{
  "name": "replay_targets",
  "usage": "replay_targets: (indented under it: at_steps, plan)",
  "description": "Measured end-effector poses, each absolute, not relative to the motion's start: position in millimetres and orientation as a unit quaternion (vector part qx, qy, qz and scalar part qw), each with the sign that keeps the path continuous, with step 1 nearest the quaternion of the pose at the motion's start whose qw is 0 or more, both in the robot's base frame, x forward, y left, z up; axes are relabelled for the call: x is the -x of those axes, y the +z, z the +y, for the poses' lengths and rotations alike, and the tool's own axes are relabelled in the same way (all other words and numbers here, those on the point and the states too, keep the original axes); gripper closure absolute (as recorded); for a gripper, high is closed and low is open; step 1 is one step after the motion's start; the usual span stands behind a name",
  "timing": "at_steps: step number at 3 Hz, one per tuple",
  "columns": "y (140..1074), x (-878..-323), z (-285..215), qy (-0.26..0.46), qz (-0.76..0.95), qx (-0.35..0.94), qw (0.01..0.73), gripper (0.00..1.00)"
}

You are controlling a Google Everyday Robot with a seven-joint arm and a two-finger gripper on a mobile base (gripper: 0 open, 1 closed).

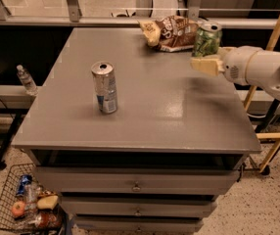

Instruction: Move green can near brown chip bag

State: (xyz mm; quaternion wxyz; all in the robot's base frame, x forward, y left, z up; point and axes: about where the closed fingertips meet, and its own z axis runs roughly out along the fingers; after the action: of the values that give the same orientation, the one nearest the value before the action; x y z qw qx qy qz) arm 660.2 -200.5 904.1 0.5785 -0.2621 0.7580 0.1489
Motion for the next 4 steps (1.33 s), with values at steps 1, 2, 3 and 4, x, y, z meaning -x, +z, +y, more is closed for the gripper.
replay_targets:
  at_steps: [1, 2, 3, 4]
  plan:
    - [901, -714, -191, 0.144, 0.765, 0.26, 0.571, 1.0]
    - [893, -746, -188, 0.139, 0.773, 0.253, 0.565, 1.0]
    - [875, -773, -192, 0.127, 0.786, 0.233, 0.558, 1.0]
    - [858, -790, -196, 0.114, 0.799, 0.213, 0.551, 1.0]
